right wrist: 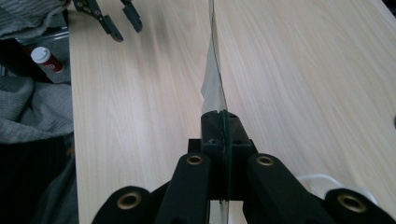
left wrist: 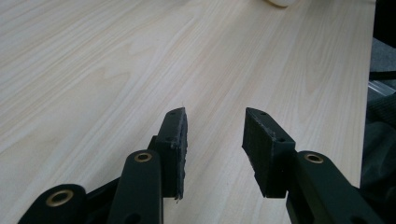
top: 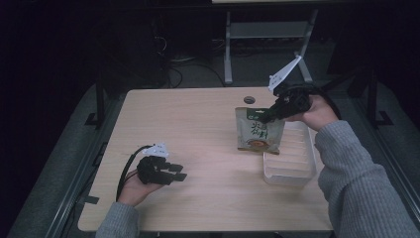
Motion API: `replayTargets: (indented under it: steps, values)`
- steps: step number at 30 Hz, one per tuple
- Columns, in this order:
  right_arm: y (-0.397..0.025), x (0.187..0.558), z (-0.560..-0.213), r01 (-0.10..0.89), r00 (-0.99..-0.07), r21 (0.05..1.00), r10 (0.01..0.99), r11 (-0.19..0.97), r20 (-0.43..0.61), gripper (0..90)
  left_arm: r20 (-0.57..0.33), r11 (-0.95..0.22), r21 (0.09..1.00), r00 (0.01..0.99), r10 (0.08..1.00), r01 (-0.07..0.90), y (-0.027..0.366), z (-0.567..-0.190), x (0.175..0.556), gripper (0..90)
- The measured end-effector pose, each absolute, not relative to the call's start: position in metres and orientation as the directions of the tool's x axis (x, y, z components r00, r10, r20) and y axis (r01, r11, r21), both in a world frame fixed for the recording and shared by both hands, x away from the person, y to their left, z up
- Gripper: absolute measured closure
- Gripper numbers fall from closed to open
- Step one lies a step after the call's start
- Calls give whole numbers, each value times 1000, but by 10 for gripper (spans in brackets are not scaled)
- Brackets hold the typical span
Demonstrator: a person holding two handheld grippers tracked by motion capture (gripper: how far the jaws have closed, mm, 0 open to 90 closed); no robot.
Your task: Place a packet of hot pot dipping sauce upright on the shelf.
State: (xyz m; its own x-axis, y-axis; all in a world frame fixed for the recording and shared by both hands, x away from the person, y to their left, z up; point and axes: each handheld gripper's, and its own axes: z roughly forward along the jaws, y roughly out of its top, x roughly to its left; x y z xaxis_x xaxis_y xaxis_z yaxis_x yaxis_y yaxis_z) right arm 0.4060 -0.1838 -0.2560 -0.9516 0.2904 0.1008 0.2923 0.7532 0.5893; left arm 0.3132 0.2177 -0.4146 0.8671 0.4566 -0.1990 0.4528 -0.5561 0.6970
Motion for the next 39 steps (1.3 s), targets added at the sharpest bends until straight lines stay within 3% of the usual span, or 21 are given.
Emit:
replayTargets:
  steps: [13,39]
  values:
    - [-214,419,-260,315,-944,565,314,763,102,891,-193,-568,681,861,471,463,217,-418,311,571]
    - [-257,410,-270,378,-915,554,391,742,100,891,-205,-556,681,853,481,477,219,-418,312,539]
